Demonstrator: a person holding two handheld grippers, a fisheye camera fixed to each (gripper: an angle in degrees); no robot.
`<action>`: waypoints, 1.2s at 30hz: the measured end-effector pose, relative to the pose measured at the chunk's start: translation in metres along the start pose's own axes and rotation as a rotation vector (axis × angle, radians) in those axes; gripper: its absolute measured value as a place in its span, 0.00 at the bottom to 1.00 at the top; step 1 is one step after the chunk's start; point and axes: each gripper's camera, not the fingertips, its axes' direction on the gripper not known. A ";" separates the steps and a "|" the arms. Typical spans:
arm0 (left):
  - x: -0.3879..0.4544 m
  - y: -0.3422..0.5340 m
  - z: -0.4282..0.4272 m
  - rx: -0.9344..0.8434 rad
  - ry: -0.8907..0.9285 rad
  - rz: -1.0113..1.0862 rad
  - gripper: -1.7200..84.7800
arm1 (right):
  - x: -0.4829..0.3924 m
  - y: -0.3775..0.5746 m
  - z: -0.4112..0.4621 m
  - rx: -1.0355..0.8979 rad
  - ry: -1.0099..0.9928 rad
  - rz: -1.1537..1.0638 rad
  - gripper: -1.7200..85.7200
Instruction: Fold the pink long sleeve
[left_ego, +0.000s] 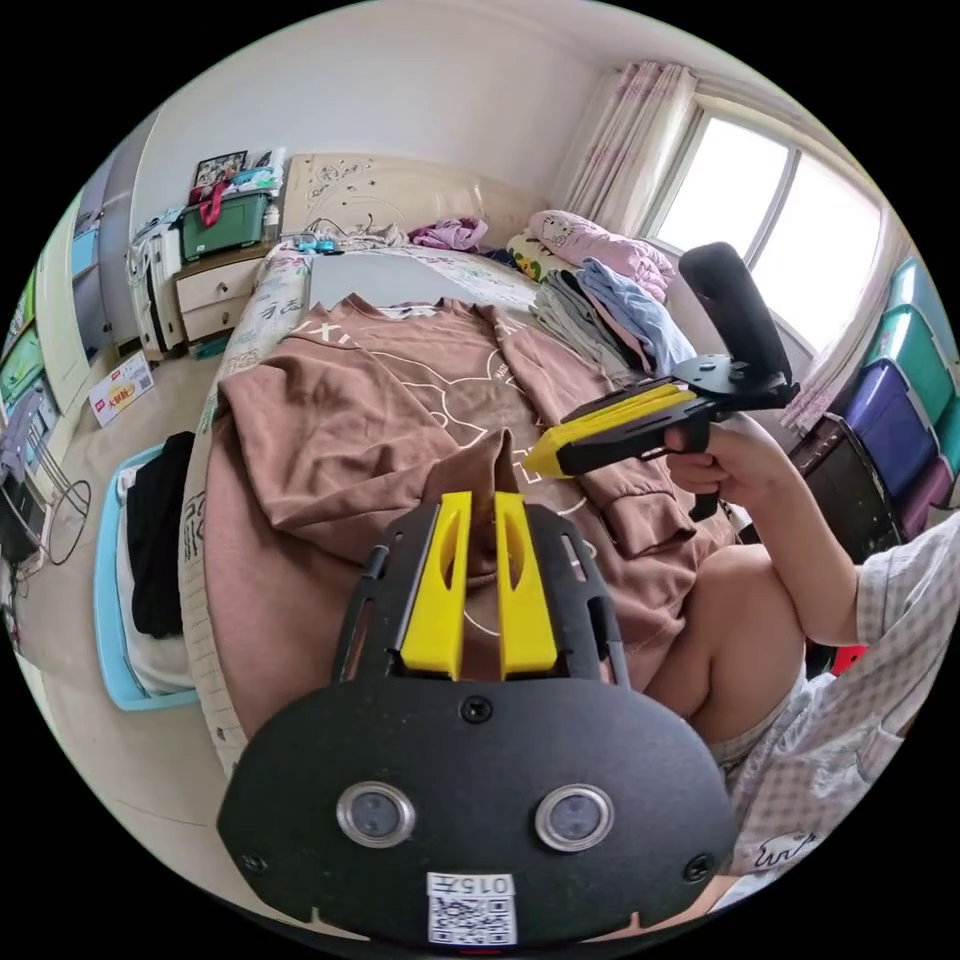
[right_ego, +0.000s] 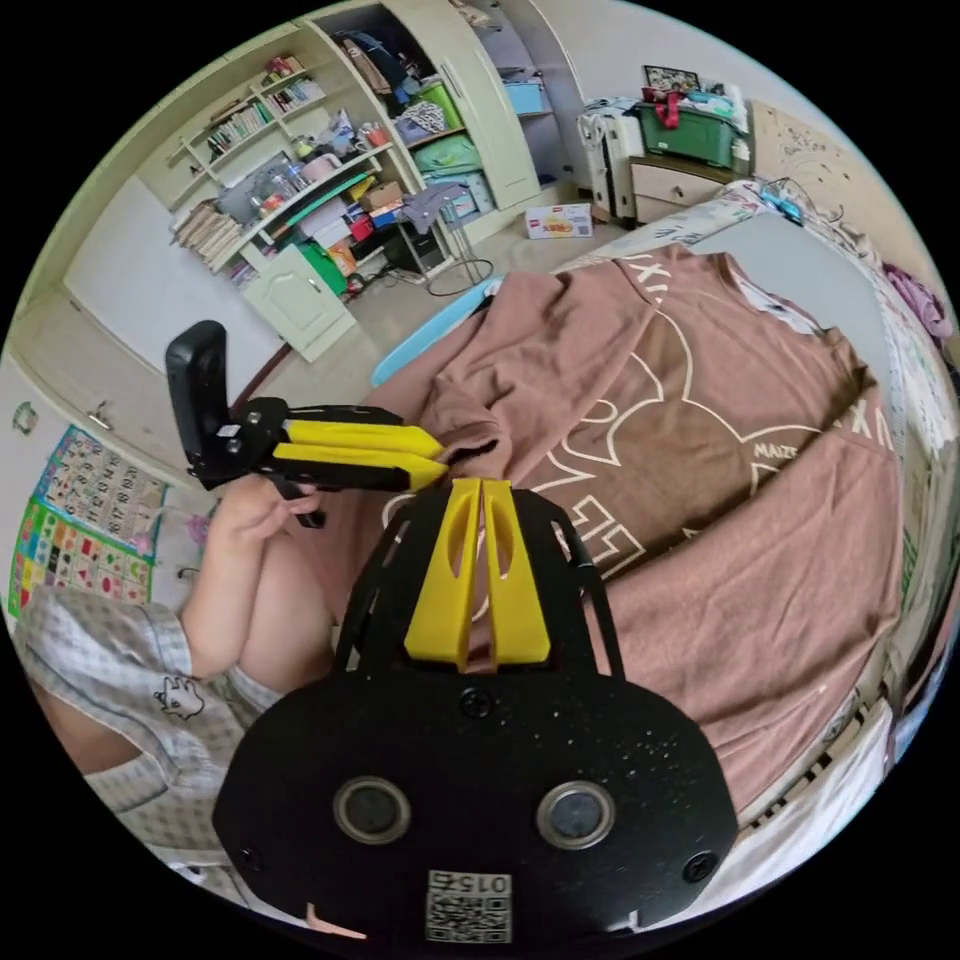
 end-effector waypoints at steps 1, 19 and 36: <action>-0.002 0.003 -0.005 -0.002 0.012 0.002 0.05 | -0.003 0.008 -0.002 0.008 0.065 -0.003 0.02; -0.020 0.077 -0.100 0.076 0.036 -0.008 0.02 | -0.087 0.044 0.040 -0.005 -0.016 -0.214 0.02; -0.053 0.098 -0.142 0.217 0.205 -0.099 0.01 | -0.095 0.126 -0.093 0.409 0.236 -0.068 0.01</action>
